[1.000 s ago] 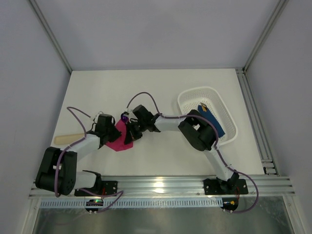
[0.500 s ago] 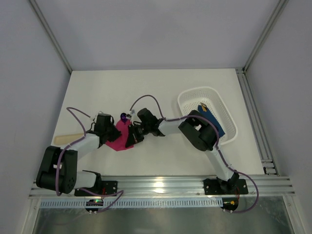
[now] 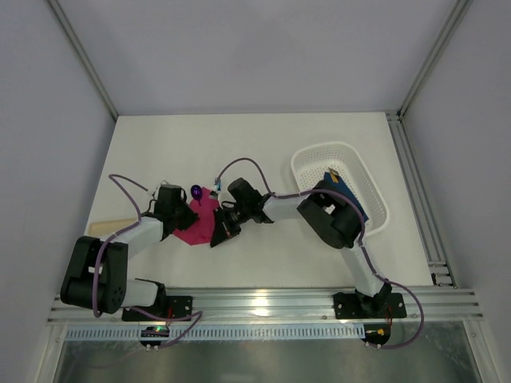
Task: Place the utensils on the paper napkin and roll it up
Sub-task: Roll the napkin at the center of the board, then adjust the utensils on the napkin.
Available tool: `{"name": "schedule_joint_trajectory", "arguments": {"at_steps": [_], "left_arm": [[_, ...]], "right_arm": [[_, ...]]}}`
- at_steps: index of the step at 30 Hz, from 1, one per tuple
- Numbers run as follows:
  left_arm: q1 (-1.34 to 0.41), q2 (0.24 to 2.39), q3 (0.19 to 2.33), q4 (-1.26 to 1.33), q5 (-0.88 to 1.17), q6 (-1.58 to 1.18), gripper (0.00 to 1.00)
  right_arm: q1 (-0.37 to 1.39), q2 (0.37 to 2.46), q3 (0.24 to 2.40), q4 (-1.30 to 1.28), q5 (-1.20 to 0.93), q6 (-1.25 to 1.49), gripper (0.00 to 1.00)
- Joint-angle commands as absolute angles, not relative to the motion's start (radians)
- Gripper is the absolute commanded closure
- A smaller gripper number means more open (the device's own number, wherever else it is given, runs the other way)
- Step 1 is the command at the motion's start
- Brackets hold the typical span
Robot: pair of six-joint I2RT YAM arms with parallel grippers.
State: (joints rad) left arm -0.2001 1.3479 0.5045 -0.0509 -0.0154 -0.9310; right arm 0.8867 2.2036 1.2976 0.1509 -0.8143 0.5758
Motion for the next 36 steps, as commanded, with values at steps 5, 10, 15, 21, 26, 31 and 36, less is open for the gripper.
{"name": "schedule_joint_trajectory", "arguments": {"at_steps": [5, 10, 15, 21, 26, 31, 36], "left_arm": [[-0.189, 1.365, 0.489, -0.120, -0.071, -0.887, 1.00], [-0.189, 1.364, 0.480, -0.104, -0.054, -0.891, 1.00], [-0.190, 1.356, 0.471, -0.095, -0.046, -0.894, 1.00], [-0.189, 1.356, 0.474, -0.097, -0.032, -0.896, 1.00], [-0.189, 1.348, 0.468, -0.097, -0.035, -0.897, 1.00], [-0.189, 1.350, 0.476, -0.112, -0.034, -0.887, 1.00], [-0.189, 1.347, 0.466, -0.107, -0.032, -0.885, 1.00]], "right_arm": [[0.819, 2.085, 1.374, 0.065, -0.767, 0.510, 0.93], [0.799, 2.140, 1.558, -0.106, -0.588, 0.471, 0.92], [0.804, 2.298, 1.847, -0.285, -0.477, 0.440, 0.83], [0.804, 2.399, 2.020, -0.362, -0.400, 0.400, 0.81], [0.818, 2.454, 2.112, -0.408, -0.364, 0.370, 0.92], [0.821, 2.405, 2.011, -0.347, -0.226, 0.396, 0.92], [0.819, 2.404, 2.037, -0.347, -0.253, 0.356, 0.92]]}}
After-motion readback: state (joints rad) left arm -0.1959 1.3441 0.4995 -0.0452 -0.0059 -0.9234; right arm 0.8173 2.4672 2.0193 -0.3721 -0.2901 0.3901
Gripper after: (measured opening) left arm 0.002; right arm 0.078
